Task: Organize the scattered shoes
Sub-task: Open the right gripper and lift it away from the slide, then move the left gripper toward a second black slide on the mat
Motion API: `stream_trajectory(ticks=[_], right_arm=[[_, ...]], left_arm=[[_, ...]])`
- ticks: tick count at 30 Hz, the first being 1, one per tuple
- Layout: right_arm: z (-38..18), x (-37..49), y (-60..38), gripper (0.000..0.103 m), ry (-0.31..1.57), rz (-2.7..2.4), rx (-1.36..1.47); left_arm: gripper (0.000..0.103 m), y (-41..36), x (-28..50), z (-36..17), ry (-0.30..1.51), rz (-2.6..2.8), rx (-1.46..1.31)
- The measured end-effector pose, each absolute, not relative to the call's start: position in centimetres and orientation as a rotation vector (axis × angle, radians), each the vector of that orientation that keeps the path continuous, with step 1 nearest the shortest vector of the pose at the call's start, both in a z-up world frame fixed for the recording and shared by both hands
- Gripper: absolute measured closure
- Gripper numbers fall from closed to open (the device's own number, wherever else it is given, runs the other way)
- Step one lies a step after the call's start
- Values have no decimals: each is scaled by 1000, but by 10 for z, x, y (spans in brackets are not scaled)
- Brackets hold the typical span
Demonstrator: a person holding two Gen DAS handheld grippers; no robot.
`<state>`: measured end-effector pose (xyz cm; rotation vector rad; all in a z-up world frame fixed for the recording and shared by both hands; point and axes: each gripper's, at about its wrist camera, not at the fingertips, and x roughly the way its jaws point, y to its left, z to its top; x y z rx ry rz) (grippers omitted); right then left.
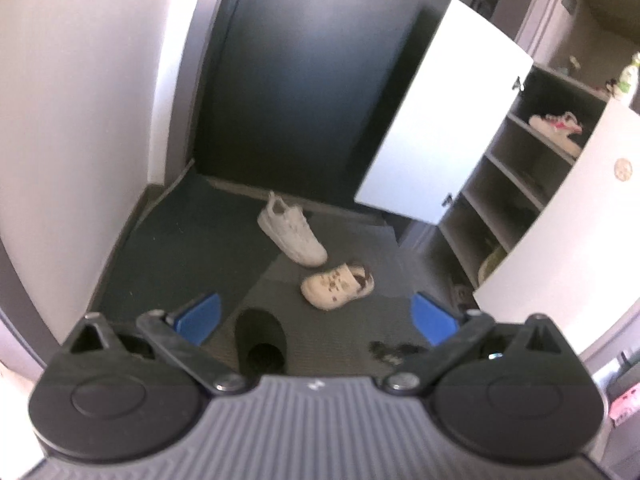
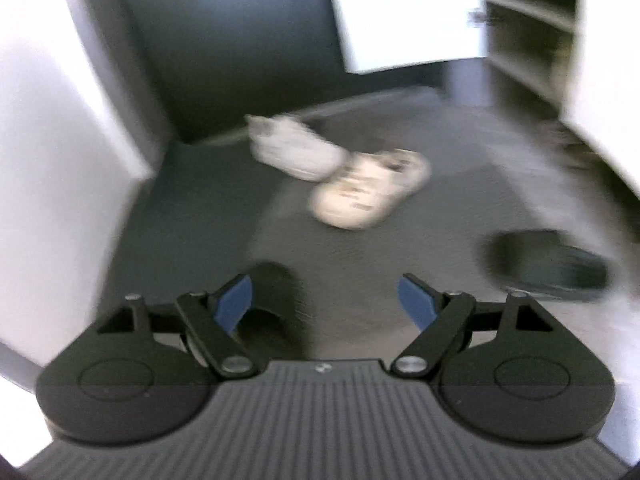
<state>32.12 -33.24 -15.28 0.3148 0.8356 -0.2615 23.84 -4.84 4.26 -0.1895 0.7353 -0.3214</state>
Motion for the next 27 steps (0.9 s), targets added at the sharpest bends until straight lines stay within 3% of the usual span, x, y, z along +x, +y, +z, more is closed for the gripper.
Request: stream_trajectory(ticks=[11, 14, 16, 27], right_arm=[[-52, 154, -339, 19, 836, -142, 415], [-43, 117, -339, 1, 803, -131, 446], [-38, 100, -334, 0, 771, -157, 439], [-4, 25, -314, 0, 369, -266, 420]], left_arm=[[0, -93, 206, 30, 652, -317, 21], [0, -103, 201, 29, 650, -335, 18], [0, -109, 198, 27, 657, -351, 13], [0, -143, 185, 5, 685, -472, 38]])
